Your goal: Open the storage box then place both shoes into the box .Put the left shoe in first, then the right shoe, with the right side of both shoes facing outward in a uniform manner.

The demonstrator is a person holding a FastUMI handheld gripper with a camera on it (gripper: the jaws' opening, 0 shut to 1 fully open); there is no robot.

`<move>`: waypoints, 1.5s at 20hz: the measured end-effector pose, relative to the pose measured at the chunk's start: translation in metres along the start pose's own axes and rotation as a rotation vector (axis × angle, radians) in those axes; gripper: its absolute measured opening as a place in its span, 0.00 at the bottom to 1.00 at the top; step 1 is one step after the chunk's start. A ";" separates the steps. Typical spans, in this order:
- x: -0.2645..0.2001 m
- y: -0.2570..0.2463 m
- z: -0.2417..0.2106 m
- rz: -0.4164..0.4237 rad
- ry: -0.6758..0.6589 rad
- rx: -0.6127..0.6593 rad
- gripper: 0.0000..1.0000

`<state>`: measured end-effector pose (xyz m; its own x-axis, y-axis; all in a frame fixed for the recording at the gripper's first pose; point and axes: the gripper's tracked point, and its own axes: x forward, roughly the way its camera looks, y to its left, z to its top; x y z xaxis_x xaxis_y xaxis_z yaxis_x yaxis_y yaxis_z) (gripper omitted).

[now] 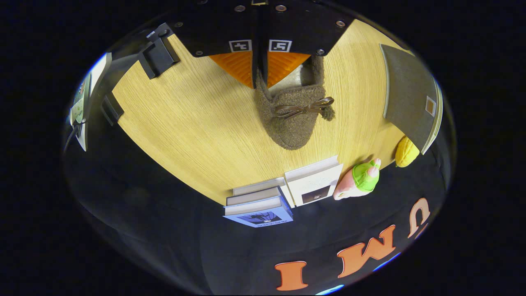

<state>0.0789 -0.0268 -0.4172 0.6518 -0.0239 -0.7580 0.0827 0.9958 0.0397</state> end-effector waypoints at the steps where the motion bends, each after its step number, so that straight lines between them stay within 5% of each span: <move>1: -0.003 0.002 0.003 -0.001 -0.005 -0.001 0.01; 11: -0.054 0.060 0.052 0.078 -0.077 0.001 0.01; 30: -0.146 0.268 0.077 0.358 -0.094 0.066 0.01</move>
<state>0.0640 0.2366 -0.2451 0.7143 0.3134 -0.6257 -0.1163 0.9348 0.3355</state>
